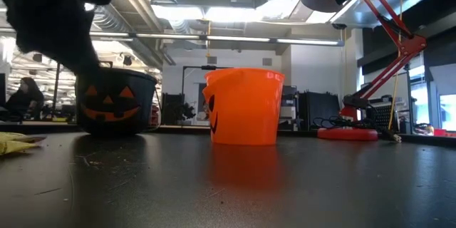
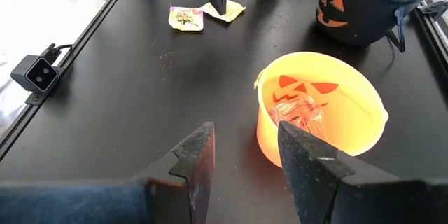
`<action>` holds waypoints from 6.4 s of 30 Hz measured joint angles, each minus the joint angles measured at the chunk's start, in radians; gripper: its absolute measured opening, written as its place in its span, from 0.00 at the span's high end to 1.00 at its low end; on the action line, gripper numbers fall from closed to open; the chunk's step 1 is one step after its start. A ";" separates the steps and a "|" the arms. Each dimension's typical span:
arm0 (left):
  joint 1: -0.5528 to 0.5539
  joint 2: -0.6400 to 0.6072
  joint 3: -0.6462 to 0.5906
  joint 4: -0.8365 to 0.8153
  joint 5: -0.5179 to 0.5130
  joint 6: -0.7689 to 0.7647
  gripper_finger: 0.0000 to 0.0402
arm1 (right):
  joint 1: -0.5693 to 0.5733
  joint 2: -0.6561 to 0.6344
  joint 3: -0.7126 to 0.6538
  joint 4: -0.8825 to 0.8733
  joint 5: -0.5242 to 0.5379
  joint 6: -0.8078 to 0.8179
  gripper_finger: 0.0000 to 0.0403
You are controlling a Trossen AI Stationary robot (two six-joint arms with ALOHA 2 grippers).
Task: Sort candy
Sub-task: Put the yellow candy into the purple bucket
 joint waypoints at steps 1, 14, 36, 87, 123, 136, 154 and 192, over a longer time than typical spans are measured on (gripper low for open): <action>0.000 0.000 0.014 -0.003 0.001 0.027 1.00 | 0.000 0.000 0.000 0.001 0.000 0.000 0.62; -0.009 -0.001 0.038 -0.242 0.191 -0.113 0.98 | 0.000 0.000 0.000 -0.006 0.000 0.000 0.62; -0.122 -0.003 -0.059 -0.251 0.440 -0.374 0.46 | 0.000 0.000 0.000 -0.006 0.000 0.000 0.62; -0.142 -0.013 0.042 -0.020 -0.325 -0.092 1.00 | 0.000 0.014 0.000 0.015 0.000 -0.001 0.62; 0.098 -0.003 0.134 0.878 -0.228 1.069 1.00 | 0.308 0.105 -0.345 0.878 0.306 -0.135 0.62; 0.169 0.080 0.133 0.992 -0.218 1.149 1.00 | 0.307 0.110 -0.381 1.087 0.283 -0.144 0.62; 0.195 0.079 0.133 0.996 -0.196 1.150 1.00 | 0.163 0.269 -0.379 1.290 0.219 0.041 0.62; 0.198 0.079 0.133 0.970 -0.153 1.116 0.99 | 0.117 0.385 -0.270 1.248 0.029 0.088 0.99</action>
